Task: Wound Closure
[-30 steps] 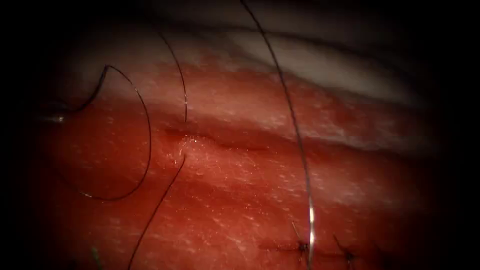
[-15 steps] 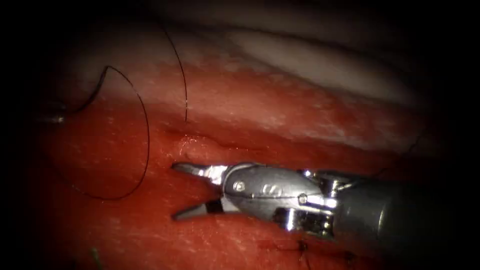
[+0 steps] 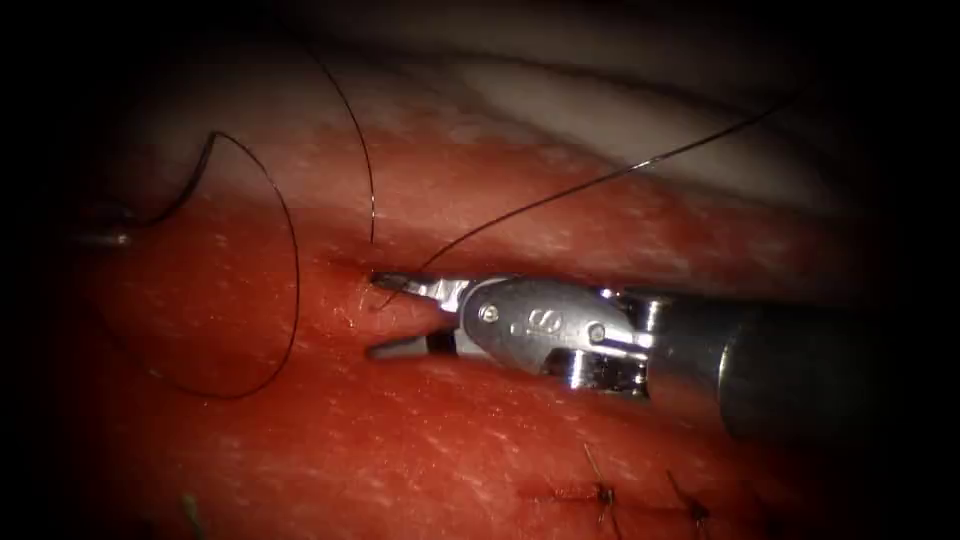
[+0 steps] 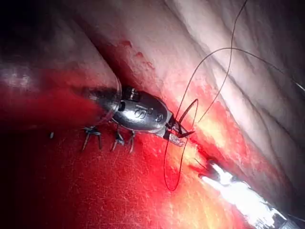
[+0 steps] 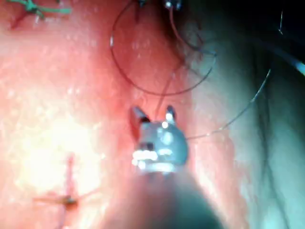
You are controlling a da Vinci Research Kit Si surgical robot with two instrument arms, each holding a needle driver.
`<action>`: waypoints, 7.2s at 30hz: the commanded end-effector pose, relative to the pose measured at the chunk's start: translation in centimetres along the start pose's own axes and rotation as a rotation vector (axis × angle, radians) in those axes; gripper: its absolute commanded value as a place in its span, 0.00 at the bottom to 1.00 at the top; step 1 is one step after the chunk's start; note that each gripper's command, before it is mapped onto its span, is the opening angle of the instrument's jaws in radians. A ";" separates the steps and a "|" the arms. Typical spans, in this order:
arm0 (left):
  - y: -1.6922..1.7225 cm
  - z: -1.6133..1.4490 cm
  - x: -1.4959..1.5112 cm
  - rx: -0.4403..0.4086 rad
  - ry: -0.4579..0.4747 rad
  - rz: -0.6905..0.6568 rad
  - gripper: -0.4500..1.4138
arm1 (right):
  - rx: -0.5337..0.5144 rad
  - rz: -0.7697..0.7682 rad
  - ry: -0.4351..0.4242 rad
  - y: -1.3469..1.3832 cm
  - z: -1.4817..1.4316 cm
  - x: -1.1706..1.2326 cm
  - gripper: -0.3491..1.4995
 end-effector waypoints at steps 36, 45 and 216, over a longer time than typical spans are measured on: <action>-0.14 -0.03 -0.30 0.084 -0.070 -0.001 0.05 | 0.132 0.078 0.007 -1.42 -0.51 1.22 0.00; -0.14 -0.03 -0.30 0.083 -0.070 -0.001 0.05 | 0.202 0.064 0.022 -1.70 -0.59 1.32 0.00; -0.38 0.70 0.51 0.154 -0.093 -0.199 0.63 | -0.188 0.534 0.027 0.54 -0.62 -0.14 0.59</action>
